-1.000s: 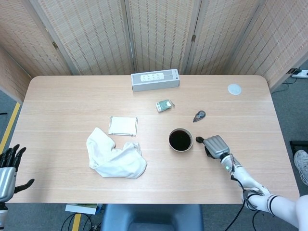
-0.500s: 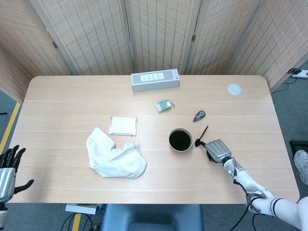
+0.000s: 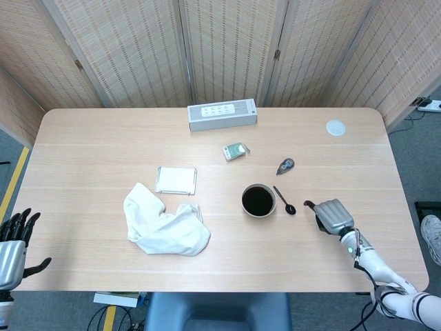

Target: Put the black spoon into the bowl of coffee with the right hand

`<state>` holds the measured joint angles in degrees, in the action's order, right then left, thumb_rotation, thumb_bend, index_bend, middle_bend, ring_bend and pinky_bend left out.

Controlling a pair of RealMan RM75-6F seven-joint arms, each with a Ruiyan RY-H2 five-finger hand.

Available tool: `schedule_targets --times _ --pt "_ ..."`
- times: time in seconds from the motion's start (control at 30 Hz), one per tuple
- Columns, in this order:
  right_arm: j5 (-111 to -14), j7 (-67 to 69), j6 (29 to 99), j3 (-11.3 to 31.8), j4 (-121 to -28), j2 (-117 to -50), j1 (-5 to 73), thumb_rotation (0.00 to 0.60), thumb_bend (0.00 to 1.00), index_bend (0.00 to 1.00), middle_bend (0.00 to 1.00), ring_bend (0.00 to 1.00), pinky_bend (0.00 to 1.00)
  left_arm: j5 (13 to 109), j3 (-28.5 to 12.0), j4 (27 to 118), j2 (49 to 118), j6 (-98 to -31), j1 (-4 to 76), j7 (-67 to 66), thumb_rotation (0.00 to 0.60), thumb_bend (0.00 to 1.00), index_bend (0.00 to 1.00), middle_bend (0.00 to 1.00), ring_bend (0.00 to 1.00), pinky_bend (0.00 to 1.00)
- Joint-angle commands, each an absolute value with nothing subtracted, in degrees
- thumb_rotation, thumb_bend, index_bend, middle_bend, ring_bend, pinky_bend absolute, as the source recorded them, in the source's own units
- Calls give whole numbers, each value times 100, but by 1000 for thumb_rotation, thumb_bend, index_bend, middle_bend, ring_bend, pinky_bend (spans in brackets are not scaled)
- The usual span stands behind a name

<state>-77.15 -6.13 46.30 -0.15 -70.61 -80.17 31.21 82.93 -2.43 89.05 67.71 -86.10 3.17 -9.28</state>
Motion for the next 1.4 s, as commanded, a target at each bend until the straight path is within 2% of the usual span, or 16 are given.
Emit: schedule_targets --times 0.03,0.47,0.9,1.4 --pt "-7780 -614 4602 -32 -7081 -8078 3160 600 1000 221 1000 1000 1000 8293 -245 8903 6770 -8607 318 -927 600 153 123 61 72 141" --pt "-7803 -585 4337 -64 -6799 -8468 3314 600 1000 221 1000 1000 1000 8269 -219 8875 6739 -8658 237 -860 600 153 123 61 72 141" --pt "-7655 -843 4379 -192 -7060 -8166 3171 600 1000 221 1000 1000 1000 8276 -216 8837 6759 -8658 217 -819 600 154 123 61 72 141" --pt "-7244 -973 4381 -97 -6776 -8021 3032 600 1000 225 1000 1000 1000 8280 -216 8854 6766 -8616 230 -845 600 153 122 61 72 141"
